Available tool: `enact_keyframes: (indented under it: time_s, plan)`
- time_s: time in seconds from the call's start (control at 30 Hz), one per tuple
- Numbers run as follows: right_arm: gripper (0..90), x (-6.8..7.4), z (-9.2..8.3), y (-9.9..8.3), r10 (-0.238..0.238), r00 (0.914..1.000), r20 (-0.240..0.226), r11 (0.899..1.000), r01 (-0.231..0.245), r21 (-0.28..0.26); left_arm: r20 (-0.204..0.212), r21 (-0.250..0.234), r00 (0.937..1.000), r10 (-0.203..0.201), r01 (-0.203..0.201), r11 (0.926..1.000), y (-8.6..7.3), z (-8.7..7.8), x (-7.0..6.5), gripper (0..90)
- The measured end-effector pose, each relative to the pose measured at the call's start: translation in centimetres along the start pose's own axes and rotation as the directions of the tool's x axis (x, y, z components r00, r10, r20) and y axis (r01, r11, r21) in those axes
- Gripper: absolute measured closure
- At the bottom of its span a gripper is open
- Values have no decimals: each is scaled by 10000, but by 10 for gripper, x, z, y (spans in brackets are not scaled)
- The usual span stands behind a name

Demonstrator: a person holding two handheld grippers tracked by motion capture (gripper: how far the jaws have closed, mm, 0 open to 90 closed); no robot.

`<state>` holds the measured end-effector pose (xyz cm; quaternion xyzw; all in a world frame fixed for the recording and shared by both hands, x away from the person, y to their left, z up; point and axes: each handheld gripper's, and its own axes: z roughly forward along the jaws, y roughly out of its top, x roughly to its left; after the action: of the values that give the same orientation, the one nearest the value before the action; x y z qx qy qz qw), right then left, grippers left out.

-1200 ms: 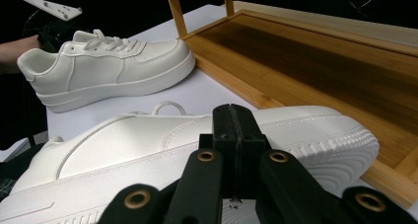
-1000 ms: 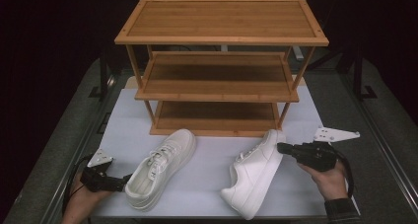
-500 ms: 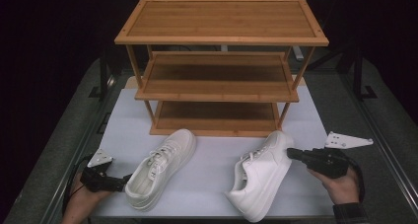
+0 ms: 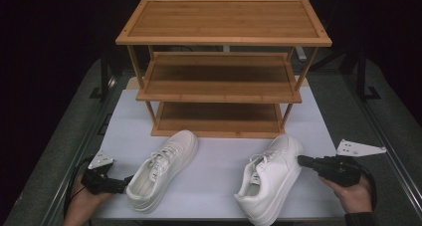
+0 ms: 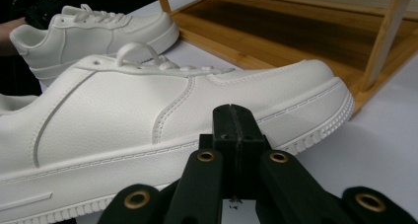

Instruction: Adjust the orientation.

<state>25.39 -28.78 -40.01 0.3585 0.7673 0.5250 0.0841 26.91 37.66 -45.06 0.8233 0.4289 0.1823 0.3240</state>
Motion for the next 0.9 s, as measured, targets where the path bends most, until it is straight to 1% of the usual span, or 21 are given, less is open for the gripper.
enact_keyframes:
  time_s: [0.17, 0.33, 0.4, 0.5, 0.53, 0.57, 0.6, 0.63, 0.67, 0.73, 0.9]
  plan:
    - [898, -3, -7, -11, 148, 9997, 168, 9995, -153, 293, 2, 15, 10000, 16, -16, 10000, 0, 0, 0, 0]
    - [898, -6, -10, -18, 264, 9993, 254, 9985, -276, 476, 2, 26, 10000, 25, -25, 10000, 0, 0, 0, 0]
    - [898, -8, -11, -23, 378, 9988, 306, 9973, -397, 620, 3, 33, 10000, 24, -24, 10000, 0, 0, 0, 0]
    - [898, -11, -9, -30, 400, 9979, 505, 9938, -450, 1018, 7, 37, 10000, 24, -24, 10000, 0, 0, 0, 0]
    - [898, -13, -8, -33, 559, 9977, 390, 9926, -598, 1061, 8, 38, 10000, 20, -20, 10000, 0, 0, 0, 0]
    - [897, -14, -5, -34, 588, 9977, 351, 9914, -625, 1150, 2, 32, 10000, 34, -34, 10000, 0, 0, 0, 0]
    - [897, -15, -6, -34, 672, 9974, 262, 9927, -694, 982, 10, 37, 10000, 21, -21, 10000, 0, 0, 0, 0]
    - [896, -14, -3, -34, 519, 9979, 391, 9900, -566, 1291, 4, 31, 10000, 19, -20, 10000, 0, 0, 0, 0]
    - [896, -13, -2, -34, 403, 9981, 462, 9908, -459, 1275, 10, 39, 10000, 21, -21, 10000, 0, 0, 0, 0]
    - [896, -14, -2, -34, 433, 9980, 457, 9893, -492, 1374, 10, 32, 10000, 20, -20, 10000, 0, 0, 0, 0]
    - [885, -13, -2, -34, 421, 9977, 535, 9890, -492, 1394, 9, 38, 10000, 26, -26, 10000, 0, 0, 0, 0]
